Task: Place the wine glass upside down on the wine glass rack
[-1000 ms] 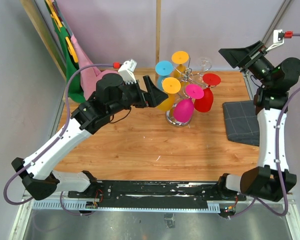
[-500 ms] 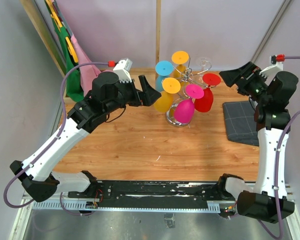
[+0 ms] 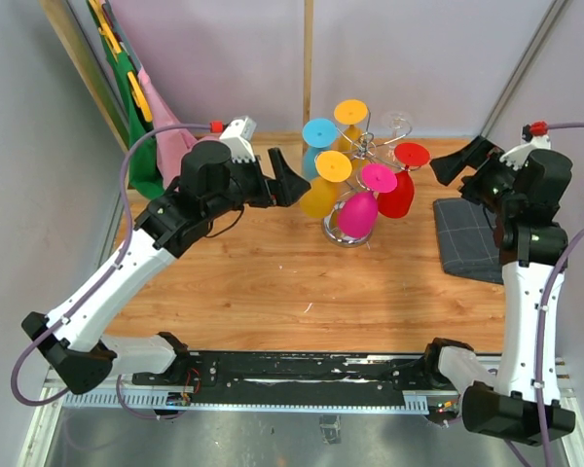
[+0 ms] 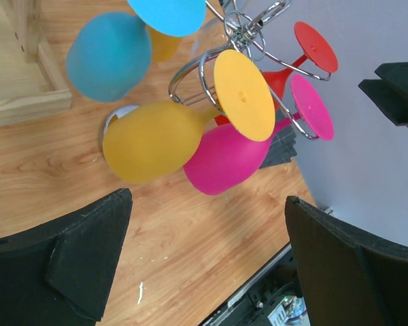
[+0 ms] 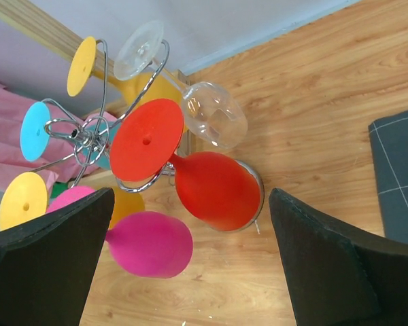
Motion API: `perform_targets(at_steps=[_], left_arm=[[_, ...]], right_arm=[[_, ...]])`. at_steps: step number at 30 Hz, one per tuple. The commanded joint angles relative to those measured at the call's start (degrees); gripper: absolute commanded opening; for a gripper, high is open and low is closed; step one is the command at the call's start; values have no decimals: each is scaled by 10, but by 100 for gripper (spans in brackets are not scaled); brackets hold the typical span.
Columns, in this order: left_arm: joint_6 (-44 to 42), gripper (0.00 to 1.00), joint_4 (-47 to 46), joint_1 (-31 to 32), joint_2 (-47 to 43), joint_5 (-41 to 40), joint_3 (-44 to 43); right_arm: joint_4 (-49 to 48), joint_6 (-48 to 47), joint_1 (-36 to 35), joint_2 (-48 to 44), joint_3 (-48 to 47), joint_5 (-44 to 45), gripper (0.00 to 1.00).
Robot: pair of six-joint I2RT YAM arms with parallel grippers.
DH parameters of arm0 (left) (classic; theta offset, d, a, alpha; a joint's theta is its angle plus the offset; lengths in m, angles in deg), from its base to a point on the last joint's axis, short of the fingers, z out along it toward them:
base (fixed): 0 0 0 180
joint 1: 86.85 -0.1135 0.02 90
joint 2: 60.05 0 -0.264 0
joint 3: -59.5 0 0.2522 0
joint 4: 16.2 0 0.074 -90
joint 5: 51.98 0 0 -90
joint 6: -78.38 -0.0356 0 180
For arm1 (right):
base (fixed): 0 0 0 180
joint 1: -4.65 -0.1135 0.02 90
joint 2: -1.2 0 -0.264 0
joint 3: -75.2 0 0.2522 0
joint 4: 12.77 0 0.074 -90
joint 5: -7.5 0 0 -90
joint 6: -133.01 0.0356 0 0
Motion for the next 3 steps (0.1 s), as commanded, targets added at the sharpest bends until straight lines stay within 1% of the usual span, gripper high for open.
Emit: perform_targets(at_steps=[1, 3], left_arm=[[7, 99, -26, -8, -21, 5, 16], [11, 99, -27, -10, -27, 3, 22]], right_arm=[[12, -12, -15, -12, -14, 33, 99], [9, -14, -18, -15, -7, 33, 98]])
